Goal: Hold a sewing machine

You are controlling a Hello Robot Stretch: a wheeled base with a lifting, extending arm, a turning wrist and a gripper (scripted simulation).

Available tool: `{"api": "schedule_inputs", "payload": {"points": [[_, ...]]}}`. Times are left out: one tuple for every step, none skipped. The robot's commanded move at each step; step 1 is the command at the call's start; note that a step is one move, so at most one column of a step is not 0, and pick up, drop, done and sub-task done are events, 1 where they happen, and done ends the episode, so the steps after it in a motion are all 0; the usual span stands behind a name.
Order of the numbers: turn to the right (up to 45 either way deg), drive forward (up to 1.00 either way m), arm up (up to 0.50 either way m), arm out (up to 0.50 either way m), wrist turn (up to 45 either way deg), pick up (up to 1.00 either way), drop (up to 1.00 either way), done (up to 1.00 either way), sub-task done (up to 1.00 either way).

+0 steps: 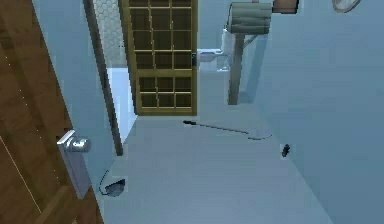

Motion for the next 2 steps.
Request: {"api": "schedule_inputs", "payload": {"points": [[0.0,0.00,0.00,0.00,45.0,0.00,0.00,0.00,0.00],[0.0,0.00,0.00,0.00,45.0,0.00,0.00,0.00,0.00]]}}
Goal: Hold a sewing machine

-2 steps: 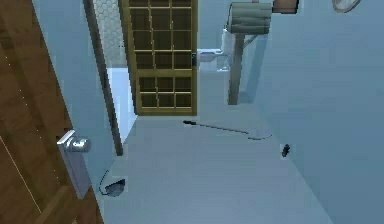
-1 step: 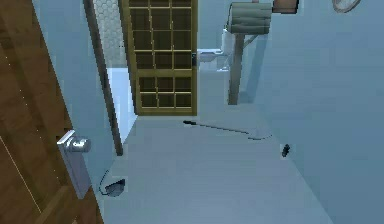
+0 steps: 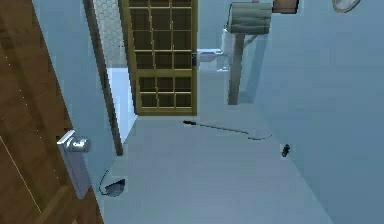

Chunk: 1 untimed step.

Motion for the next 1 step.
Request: {"api": "schedule_inputs", "payload": {"points": [[0.0,0.00,0.00,0.00,42.0,0.00,0.00,0.00,0.00]]}}
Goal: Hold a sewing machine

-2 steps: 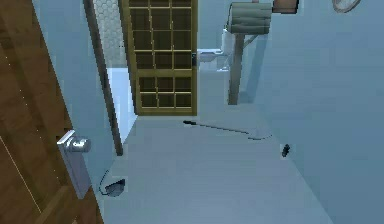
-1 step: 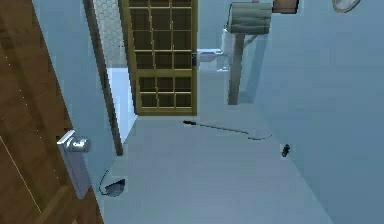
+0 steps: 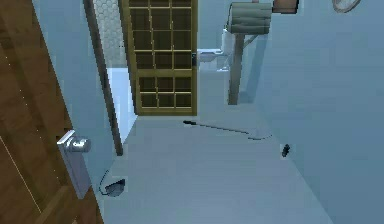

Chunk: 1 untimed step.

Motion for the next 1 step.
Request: {"api": "schedule_inputs", "payload": {"points": [[0.0,0.00,-0.30,0.00,0.0,0.00,0.00,0.00,0.00]]}}
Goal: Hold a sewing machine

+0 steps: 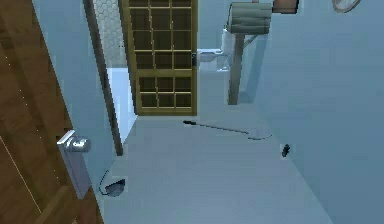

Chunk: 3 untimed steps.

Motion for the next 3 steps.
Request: {"api": "schedule_inputs", "payload": {"points": [[0.0,0.00,0.00,0.00,0.0,1.00,0.00,0.00,0.00],[0.0,0.00,0.10,0.00,0.0,0.00,0.00,0.00,0.00],[0.0,0.00,0.00,0.00,0.0,0.00,0.00,1.00,0.00]]}}
